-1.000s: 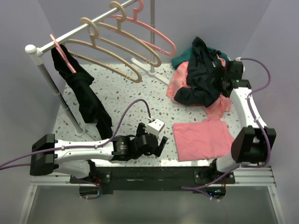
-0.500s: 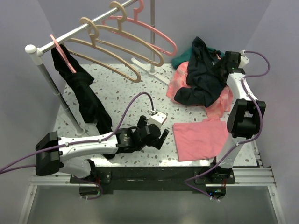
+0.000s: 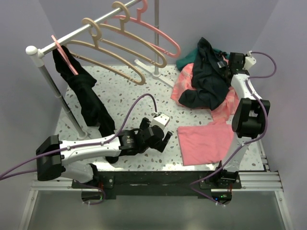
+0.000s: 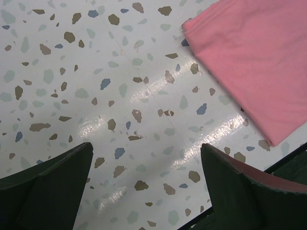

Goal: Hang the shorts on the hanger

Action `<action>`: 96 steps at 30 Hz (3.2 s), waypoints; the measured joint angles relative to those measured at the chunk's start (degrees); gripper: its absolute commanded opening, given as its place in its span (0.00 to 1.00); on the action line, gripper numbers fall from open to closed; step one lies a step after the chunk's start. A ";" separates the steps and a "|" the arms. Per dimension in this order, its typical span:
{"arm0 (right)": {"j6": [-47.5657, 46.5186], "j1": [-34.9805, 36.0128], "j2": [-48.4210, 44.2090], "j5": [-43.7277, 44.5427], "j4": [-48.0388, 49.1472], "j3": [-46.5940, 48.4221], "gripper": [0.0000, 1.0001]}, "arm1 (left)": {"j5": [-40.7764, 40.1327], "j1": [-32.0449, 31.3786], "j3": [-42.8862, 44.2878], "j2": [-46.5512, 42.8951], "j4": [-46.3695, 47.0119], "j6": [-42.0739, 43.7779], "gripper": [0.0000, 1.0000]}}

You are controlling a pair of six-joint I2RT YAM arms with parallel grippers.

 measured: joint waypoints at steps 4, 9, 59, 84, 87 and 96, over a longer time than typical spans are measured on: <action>-1.27 2.47 -6.93 1.70 0.87 -3.91 0.00 | -0.04 0.44 0.35 -0.22 -0.79 -0.17 1.00; -1.75 8.92 -19.65 2.80 0.87 -7.32 0.00 | 0.11 1.05 0.35 -2.32 -1.46 -0.59 1.00; 0.22 16.61 -56.06 -28.33 -18.71 -9.77 0.00 | -14.69 -5.51 3.10 17.79 41.62 -13.22 0.64; 0.42 16.61 -54.69 -30.49 -20.13 -6.54 0.00 | -10.58 -0.48 8.59 25.92 39.91 -22.34 0.00; -1.38 16.61 -54.84 -28.92 -22.27 -6.45 0.00 | -10.67 0.00 7.65 21.38 33.05 -19.74 0.00; -6.91 16.61 -59.69 -21.53 -26.32 -16.22 0.02 | -10.71 0.13 13.70 -1.60 1.73 -9.88 0.00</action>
